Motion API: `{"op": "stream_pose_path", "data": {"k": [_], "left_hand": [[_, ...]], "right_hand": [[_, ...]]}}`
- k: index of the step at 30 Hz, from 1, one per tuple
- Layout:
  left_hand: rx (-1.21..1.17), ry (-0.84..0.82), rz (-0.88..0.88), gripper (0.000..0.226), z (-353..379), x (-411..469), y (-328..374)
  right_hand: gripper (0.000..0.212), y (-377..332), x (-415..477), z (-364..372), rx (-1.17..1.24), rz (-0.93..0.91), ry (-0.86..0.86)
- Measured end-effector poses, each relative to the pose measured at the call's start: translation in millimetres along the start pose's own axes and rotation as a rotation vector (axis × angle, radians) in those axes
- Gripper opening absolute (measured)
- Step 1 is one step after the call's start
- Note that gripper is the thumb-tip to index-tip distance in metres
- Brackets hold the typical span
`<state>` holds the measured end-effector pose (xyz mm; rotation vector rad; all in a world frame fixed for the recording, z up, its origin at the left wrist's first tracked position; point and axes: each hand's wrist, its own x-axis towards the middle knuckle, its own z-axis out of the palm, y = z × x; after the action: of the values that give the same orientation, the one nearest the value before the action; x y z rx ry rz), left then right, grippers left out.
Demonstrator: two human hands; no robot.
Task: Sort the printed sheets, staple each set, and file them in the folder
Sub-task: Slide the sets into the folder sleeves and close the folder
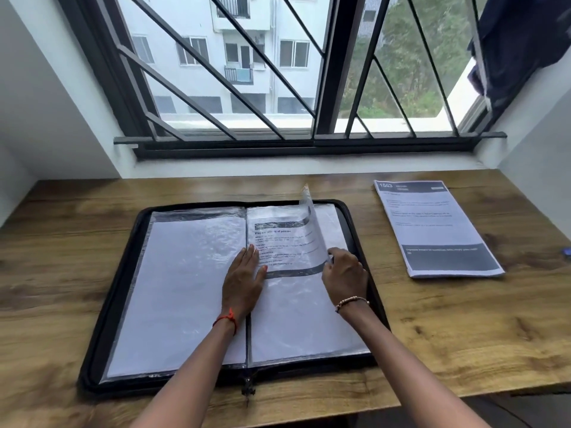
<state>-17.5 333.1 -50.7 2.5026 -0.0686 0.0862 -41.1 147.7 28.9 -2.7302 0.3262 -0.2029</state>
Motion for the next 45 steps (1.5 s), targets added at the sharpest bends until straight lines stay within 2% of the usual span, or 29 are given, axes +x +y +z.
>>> {"op": "stream_pose_path", "data": {"k": [6, 12, 14, 17, 20, 21, 24, 28, 30, 33, 35, 37, 39, 40, 45], "left_hand": [[-0.504, 0.026, -0.204, 0.043, -26, 7, 16], [-0.864, -0.009, -0.271, 0.028, -83, 19, 35], [-0.962, -0.014, -0.289, 0.035, -106, 19, 33], [-0.994, -0.024, -0.327, 0.059, -138, 20, 22], [-1.067, 0.021, -0.359, 0.077, -164, 14, 6], [-1.049, 0.025, -0.341, 0.075, -171, 12, -1], [-0.957, -0.010, -0.260, 0.046, -187, 9, -26], [-0.875, -0.048, -0.287, 0.086, -199, 9, -74], [-0.838, -0.041, -0.366, 0.091, -197, 8, -93], [-0.752, -0.007, -0.491, 0.083, -183, 1, -104], [-0.529, 0.066, -0.557, 0.077, -169, -1, -106], [-0.241, 0.096, -0.539, 0.069, -155, -3, -108], [-0.081, 0.036, -0.496, 0.068, -138, -5, -110], [-0.036, -0.002, -0.502, 0.069, -129, -7, -110], [0.142, -0.083, -0.548, 0.064, -103, -16, -109]], "right_hand": [[0.025, -40, 2, -11, 0.127, -0.032, -0.005], [0.027, -102, -6, -15, 0.225, -0.120, -0.033], [0.027, -127, -11, -16, 0.234, -0.167, -0.048], [0.029, -164, -20, -15, 0.270, -0.268, -0.080], [0.030, -196, -27, -14, 0.403, -0.348, -0.141], [0.029, -203, -27, -13, 0.466, -0.348, -0.172], [0.024, -204, -23, 2, 0.615, -0.315, -0.234], [0.019, -169, -16, 38, 0.590, -0.318, -0.254], [0.030, -145, -12, 55, 0.443, -0.391, -0.343], [0.057, -116, -10, 77, 0.134, -0.547, -0.553], [0.071, -106, -12, 87, -0.005, -0.598, -0.632], [0.090, -102, -15, 93, -0.083, -0.622, -0.655], [0.119, -96, -14, 100, -0.103, -0.656, -0.638], [0.126, -93, -13, 103, -0.103, -0.670, -0.628], [0.128, -89, -10, 104, -0.086, -0.681, -0.651]]}}
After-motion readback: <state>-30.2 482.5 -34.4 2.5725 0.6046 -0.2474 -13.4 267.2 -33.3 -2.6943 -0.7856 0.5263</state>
